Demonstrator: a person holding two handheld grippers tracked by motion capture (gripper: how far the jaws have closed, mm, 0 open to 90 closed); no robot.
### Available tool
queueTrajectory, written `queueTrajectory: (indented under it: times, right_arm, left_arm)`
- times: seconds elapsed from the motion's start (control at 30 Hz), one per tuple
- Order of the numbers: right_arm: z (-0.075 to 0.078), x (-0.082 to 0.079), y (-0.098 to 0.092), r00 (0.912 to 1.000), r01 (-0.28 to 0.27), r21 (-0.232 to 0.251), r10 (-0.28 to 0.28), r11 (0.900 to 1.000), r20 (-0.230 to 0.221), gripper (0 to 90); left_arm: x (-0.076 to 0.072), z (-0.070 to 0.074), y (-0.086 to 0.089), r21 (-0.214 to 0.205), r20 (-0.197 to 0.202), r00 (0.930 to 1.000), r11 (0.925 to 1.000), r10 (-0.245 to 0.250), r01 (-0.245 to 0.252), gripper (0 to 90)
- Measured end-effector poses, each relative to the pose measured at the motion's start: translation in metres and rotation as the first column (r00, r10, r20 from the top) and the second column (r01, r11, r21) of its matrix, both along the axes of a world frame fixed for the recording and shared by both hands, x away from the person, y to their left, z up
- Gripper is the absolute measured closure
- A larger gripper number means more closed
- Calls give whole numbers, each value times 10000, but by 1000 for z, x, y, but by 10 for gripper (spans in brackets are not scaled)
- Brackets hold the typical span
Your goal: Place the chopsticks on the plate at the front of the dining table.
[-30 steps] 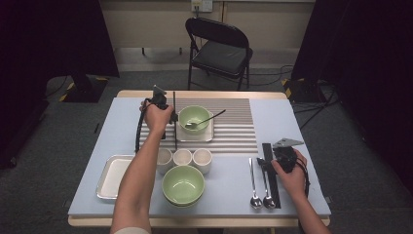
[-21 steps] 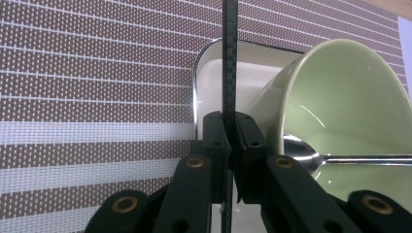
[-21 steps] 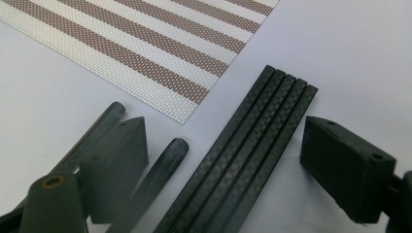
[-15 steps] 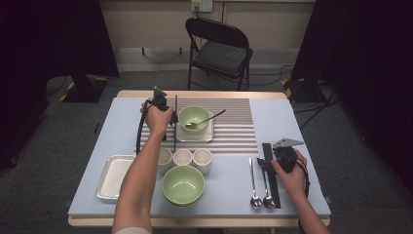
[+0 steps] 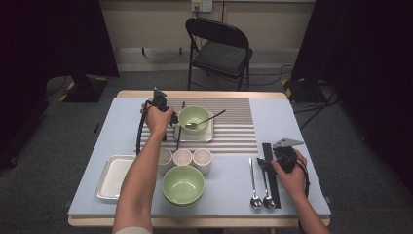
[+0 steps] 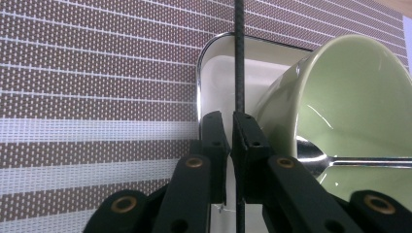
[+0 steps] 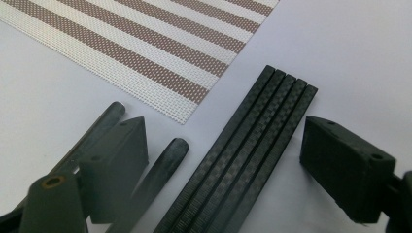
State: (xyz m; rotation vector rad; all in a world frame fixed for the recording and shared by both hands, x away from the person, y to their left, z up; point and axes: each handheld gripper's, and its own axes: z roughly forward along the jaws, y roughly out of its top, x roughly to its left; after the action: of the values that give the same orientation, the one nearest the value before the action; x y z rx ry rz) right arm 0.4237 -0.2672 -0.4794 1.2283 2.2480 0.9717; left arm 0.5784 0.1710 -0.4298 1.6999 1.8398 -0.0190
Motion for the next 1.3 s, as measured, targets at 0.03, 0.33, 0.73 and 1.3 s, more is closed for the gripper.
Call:
queueTrajectory:
  times: [0.03, 0.33, 0.73, 1.3]
  right_arm:
    - [0, 0, 0, 10000, 0, 1, 0, 10000, -2, 162]
    - [0, 0, 0, 10000, 0, -5, 0, 10000, 4, 163]
    - [0, 0, 0, 10000, 12, 2, -12, 10000, -10, 162]
    - [0, 0, 0, 10000, 9, -1, -9, 10000, -5, 162]
  left_arm:
    - [0, 0, 0, 6, -10, 10000, 10000, -3, 4, 842]
    - [-2, 2, 3, -32, -10, 10000, 10000, 0, 0, 837]
    - [-14, 3, 8, 156, -125, 9998, 9998, -158, 160, 851]
    - [-22, 2, 7, 204, -339, 9971, 9974, -683, 690, 869]
